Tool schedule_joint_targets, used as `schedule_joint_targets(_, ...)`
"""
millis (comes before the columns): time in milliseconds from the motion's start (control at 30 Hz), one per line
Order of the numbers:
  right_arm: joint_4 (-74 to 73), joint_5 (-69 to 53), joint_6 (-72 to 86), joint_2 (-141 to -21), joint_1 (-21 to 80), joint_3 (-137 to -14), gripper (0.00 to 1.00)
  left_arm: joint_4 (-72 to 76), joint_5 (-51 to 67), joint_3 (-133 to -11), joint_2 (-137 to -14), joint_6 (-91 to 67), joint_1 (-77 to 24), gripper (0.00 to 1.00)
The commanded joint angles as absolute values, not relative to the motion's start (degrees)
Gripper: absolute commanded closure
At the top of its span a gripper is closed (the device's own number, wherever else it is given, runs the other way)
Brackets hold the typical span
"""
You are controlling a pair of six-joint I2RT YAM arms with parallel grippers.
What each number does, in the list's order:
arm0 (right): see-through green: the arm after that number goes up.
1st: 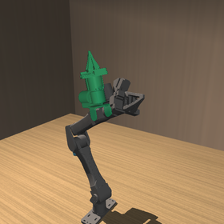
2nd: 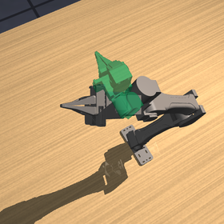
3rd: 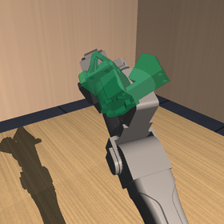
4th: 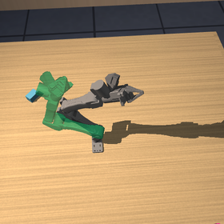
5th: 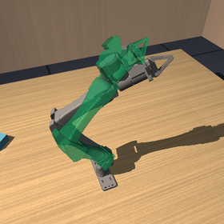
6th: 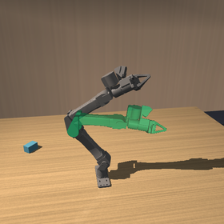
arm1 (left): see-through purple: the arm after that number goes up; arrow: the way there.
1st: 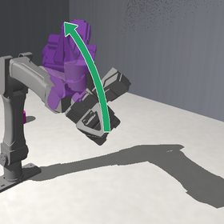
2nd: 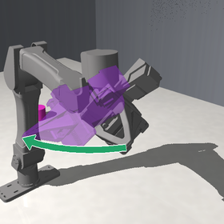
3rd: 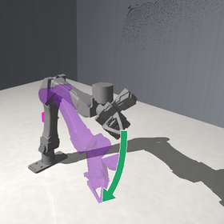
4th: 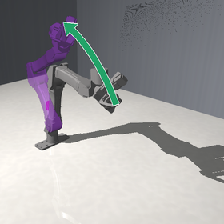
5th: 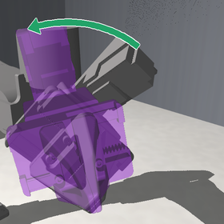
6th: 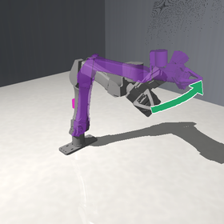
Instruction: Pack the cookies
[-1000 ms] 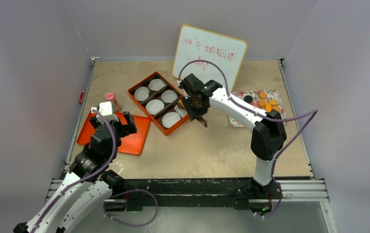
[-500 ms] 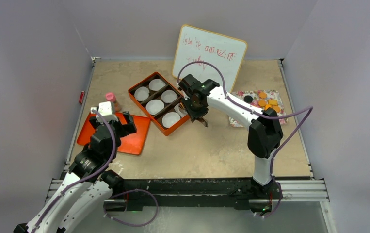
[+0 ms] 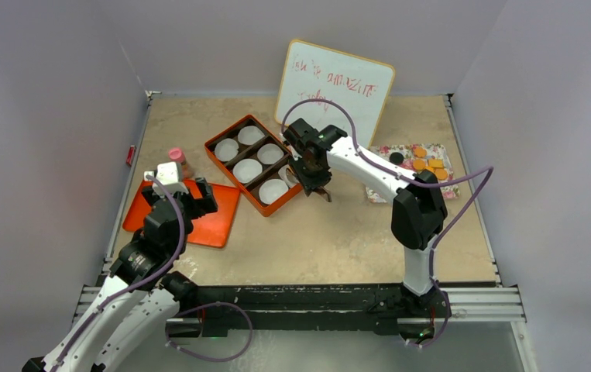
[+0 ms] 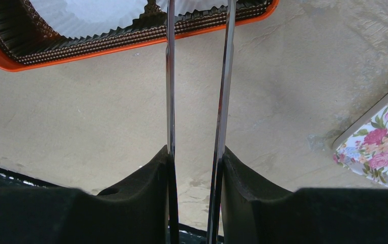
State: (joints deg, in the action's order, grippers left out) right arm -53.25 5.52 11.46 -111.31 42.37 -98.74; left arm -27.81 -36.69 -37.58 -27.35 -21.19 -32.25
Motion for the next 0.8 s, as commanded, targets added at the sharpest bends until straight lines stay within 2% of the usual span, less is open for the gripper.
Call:
schedule_joint_targets(0,-55.05,6.93,10.38,-110.36,42.60,-101.57,0.69,-25.58,-37.13,-36.83,-26.91,-19.78,-31.86,0.08)
schedule_joint_targets(300,-55.78,7.12,10.21,-110.23,42.61,-102.54,0.60,-25.53,-36.92,-36.83,-26.95,-19.75,-31.81,0.08)
schedule_joint_targets(767,-57.04,6.70,9.55,-109.55,42.56,-103.15,0.55,-25.49,-36.67,-36.76,-26.92,-19.69,-31.61,0.08)
